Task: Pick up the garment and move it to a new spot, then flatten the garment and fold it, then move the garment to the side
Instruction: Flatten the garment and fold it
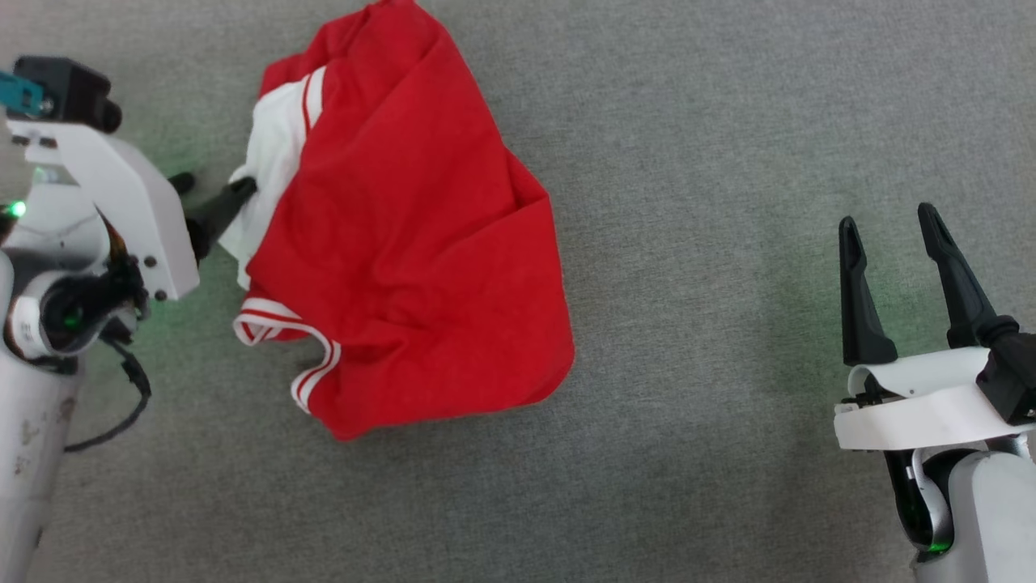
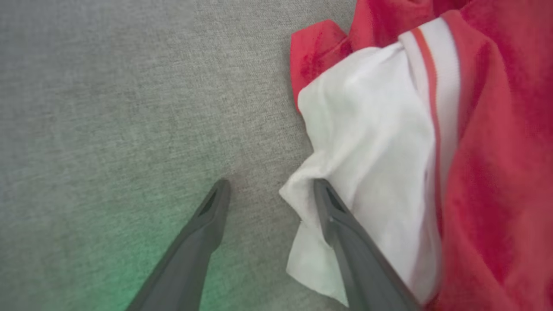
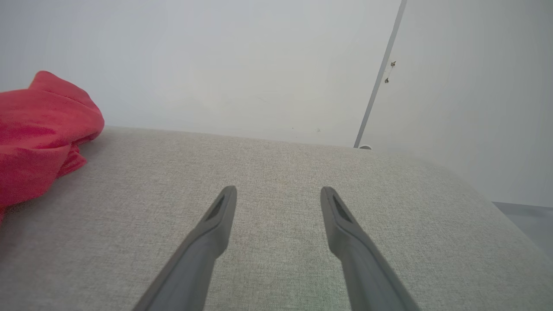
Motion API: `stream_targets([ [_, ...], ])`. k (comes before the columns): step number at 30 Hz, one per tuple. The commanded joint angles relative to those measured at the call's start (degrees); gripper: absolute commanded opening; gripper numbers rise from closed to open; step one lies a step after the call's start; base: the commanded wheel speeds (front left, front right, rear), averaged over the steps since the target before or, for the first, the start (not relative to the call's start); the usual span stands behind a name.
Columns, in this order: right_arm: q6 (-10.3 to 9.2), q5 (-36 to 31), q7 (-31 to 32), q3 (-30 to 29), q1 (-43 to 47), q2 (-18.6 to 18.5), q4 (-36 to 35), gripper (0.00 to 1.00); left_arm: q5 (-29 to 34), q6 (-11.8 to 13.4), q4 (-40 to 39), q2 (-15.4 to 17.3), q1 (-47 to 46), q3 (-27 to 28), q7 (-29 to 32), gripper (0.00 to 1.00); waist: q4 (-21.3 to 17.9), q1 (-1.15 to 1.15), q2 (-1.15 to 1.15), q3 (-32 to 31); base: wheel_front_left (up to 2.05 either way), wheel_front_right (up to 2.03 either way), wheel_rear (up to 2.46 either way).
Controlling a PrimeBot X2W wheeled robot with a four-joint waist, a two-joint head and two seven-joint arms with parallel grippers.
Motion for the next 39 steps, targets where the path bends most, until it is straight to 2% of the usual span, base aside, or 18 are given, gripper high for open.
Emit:
stream_targets([
  [1, -0.02, -0.5, -0.41, 0.04, -0.61, 0.07, 0.21, 1.0, -0.44, 0.5, 0.67, -0.64, -0.08, -0.61, 0.93, 1.0, -0.38, 0.0, 0.0, 0.51, 0.0, 0.0, 0.0],
  [13, -0.02, -0.84, -0.49, 0.06, -1.57, 0.3, 0.81, 1.0, -2.94, 3.39, -0.3, -3.53, 0.71, -3.19, 7.82, 0.98, 0.17, 0.0, 0.0, 0.59, 0.0, 0.0, 0.0],
  [14, -0.02, -0.84, -0.49, 0.06, -1.62, 0.34, 0.86, 1.0, -3.03, 3.57, -0.47, -3.61, 0.82, -3.38, 8.27, 0.84, 0.18, 0.0, 0.0, 0.6, 0.0, 0.0, 0.0],
  [15, -0.02, -0.86, -0.5, 0.06, -1.59, 0.34, 0.88, 1.0, -3.24, 3.25, -0.69, -3.78, 0.98, -3.74, 8.83, 0.39, 0.21, 0.0, 0.0, 0.61, 0.0, 0.0, 0.0],
  [16, -0.02, -0.89, -0.52, 0.07, -1.56, 0.36, 0.97, 1.0, -4.03, 3.14, -0.78, -4.41, 1.18, -3.71, 8.91, 0.0, 0.24, 0.0, 0.0, 0.62, 0.0, 0.0, 0.0],
  [20, -0.02, -0.8, -0.6, 0.22, -1.71, 0.39, 1.24, 1.0, -4.48, 2.6, -0.95, -4.86, 0.88, -3.29, 8.05, 0.0, 0.28, 0.0, 0.0, 0.59, 0.0, 0.0, 0.0],
  [21, -0.01, -0.9, -0.65, 0.22, -1.78, 0.47, 1.36, 1.0, -3.11, 2.5, -0.57, -3.7, 0.15, -3.24, 7.24, 0.0, 0.32, 0.0, 0.0, 0.45, 0.0, 0.0, 0.0],
  [26, -0.02, -1.01, -0.74, -0.23, -1.52, 0.46, 1.58, 1.0, -1.86, 2.89, -0.25, -2.3, -1.17, -2.11, 5.15, 0.0, 0.64, 0.0, 0.0, -0.32, 0.0, 0.0, 0.0],
  [32, -0.01, -1.06, -0.67, -1.19, -0.44, 0.3, 2.15, 1.0, -0.63, 4.67, -1.98, 0.24, -0.36, -0.29, 3.56, 0.0, 2.02, 0.0, 0.0, -2.54, 0.0, 0.0, 0.0],
  [39, -0.02, -1.5, 0.02, -2.06, 0.37, 0.09, 2.51, 1.0, -1.29, 8.03, -4.96, 3.53, 4.11, 2.94, 2.98, 0.0, 4.84, 0.0, 0.0, -5.9, 0.0, 0.0, 0.0],
])
